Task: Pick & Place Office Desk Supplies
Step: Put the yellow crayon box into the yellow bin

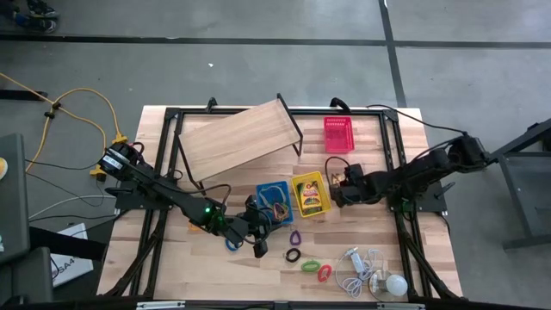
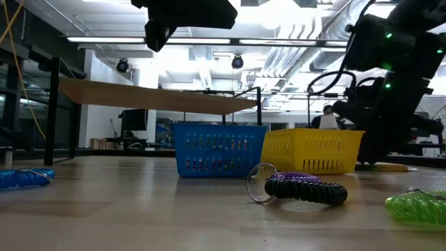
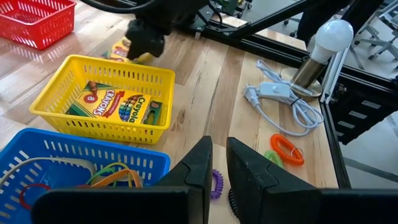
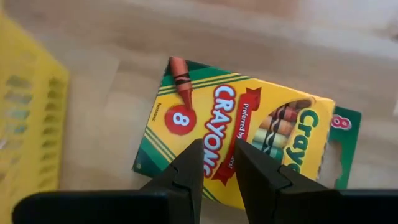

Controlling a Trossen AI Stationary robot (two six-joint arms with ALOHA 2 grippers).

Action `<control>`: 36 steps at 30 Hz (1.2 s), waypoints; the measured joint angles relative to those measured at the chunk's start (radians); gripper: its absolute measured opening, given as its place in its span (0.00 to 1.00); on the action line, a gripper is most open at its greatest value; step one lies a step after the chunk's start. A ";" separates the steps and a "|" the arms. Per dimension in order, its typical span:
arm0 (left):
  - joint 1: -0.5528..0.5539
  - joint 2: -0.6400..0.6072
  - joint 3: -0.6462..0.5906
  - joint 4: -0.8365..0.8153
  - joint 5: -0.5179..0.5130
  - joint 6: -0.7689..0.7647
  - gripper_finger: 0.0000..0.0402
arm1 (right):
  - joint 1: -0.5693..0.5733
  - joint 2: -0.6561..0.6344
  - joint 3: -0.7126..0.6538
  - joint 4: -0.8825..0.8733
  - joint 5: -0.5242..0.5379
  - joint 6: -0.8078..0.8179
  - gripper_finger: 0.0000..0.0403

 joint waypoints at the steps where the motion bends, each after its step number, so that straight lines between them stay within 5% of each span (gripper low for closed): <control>1: 0.000 0.000 0.000 0.000 0.000 0.000 0.11 | 0.018 0.000 0.000 0.000 -0.006 0.017 0.20; 19: 0.000 0.000 0.001 0.000 0.000 0.000 0.11 | 0.361 -0.034 0.023 0.021 -0.106 0.309 0.20; 36: 0.000 0.000 0.001 0.000 0.000 0.000 0.11 | 0.496 0.087 0.026 0.344 -0.090 0.304 0.20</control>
